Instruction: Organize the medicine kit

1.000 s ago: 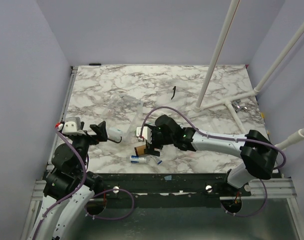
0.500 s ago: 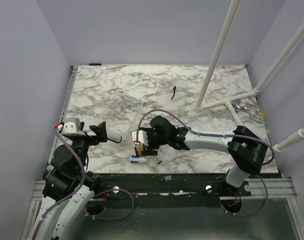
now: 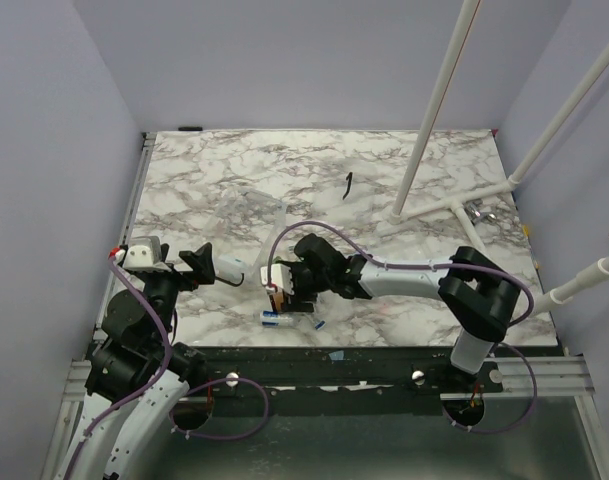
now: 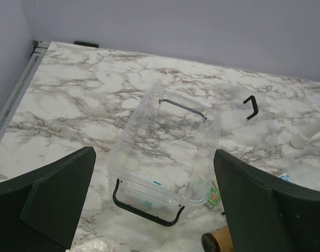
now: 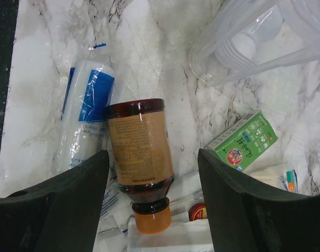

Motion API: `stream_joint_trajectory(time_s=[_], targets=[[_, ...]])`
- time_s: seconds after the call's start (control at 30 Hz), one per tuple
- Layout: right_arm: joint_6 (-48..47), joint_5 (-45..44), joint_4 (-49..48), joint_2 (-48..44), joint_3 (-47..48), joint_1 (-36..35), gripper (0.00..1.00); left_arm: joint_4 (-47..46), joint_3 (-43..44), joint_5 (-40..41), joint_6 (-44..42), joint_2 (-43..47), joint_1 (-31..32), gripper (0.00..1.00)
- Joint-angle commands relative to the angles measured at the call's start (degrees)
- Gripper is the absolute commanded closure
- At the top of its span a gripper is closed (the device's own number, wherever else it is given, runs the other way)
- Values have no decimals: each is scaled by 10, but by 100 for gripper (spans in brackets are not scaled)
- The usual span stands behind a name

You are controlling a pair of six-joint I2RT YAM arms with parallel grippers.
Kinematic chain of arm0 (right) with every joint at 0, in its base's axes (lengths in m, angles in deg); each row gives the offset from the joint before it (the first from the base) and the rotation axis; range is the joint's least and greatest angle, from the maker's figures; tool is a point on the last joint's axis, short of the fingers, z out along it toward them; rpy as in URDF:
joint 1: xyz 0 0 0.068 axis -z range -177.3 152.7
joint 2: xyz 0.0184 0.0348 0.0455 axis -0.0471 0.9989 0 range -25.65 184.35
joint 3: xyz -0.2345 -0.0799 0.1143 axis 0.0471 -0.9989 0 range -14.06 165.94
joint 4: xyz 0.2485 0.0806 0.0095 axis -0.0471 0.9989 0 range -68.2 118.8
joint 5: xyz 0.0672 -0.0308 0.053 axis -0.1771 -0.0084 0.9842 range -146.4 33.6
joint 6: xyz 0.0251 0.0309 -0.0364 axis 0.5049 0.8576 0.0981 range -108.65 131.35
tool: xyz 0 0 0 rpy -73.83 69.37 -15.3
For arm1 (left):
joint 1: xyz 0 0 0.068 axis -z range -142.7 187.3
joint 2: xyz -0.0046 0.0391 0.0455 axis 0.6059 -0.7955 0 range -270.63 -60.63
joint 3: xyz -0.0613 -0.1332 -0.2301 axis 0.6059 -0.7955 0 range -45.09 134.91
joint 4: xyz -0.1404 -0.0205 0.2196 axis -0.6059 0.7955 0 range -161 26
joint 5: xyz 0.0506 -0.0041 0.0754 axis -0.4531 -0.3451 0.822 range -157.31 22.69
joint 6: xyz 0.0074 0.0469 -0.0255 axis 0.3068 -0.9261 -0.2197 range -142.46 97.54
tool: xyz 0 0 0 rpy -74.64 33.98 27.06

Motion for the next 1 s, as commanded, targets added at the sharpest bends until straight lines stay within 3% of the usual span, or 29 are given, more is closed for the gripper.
stream_joint_trajectory(time_s=[0.0,0.17,0.3,0.53,0.97], targets=[[6,21,26,23,20,-5,31,-6,-5,-4,-3,8,3,2],[10,19,32,33,20,-9,39,-7,-6,-4,-3,8,4,2],[16,22,43,37,25,-9,62,-7,-6,-4,-3,8,4,2],[27,4,15,10,10,-9,75,-6,-5,-3,-4,8,4,2],[36,-61,84,-109,22,-9,79,-7,-6,-5,-3,10,7,2]])
